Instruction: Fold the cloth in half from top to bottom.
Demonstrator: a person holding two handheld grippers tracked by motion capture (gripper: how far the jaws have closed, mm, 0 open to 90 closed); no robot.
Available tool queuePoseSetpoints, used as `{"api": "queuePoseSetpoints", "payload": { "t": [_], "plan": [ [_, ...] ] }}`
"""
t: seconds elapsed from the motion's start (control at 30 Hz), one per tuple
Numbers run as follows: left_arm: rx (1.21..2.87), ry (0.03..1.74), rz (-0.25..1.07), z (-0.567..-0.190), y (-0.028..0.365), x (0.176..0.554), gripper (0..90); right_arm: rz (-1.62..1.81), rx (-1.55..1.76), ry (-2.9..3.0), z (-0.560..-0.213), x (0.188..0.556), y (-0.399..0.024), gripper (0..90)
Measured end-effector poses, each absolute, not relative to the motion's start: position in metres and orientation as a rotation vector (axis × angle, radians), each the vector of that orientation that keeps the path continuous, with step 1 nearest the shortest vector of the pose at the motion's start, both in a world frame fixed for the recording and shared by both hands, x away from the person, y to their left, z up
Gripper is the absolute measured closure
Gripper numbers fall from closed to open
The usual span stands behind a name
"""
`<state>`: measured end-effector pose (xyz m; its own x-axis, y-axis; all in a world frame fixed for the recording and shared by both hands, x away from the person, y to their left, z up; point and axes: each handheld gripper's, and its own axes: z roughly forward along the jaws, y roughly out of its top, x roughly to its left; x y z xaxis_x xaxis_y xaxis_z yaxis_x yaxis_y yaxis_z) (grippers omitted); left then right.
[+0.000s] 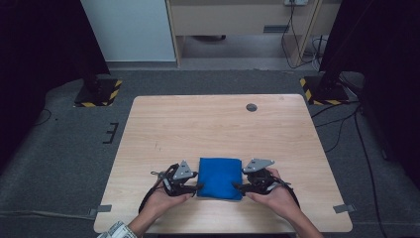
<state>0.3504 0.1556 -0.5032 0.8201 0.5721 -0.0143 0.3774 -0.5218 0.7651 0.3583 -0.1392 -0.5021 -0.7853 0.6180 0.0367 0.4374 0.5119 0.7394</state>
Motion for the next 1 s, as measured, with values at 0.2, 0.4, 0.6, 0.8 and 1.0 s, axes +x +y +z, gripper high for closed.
{"api": "queuePoseSetpoints", "payload": {
  "t": [0.2,0.4,0.6,0.8,1.0],
  "plan": [
    [2.128,0.76,0.333,-0.492,0.162,0.367,22.6,1.172,0.953,2.439,-0.496,0.373,-0.143,16.7],
    [2.088,0.856,0.366,-0.483,0.177,0.387,9.2,1.244,1.056,2.329,-0.482,0.395,-0.156,9.5],
    [2.063,0.936,0.394,-0.48,0.199,0.403,6.9,1.251,1.13,2.274,-0.476,0.411,-0.175,8.3],
    [2.056,1.015,0.411,-0.486,0.223,0.414,6.7,1.211,1.204,2.24,-0.482,0.419,-0.199,8.6],
    [2.056,1.088,0.419,-0.496,0.241,0.423,6.7,1.178,1.268,2.205,-0.491,0.423,-0.217,8.6]
  ]
}}
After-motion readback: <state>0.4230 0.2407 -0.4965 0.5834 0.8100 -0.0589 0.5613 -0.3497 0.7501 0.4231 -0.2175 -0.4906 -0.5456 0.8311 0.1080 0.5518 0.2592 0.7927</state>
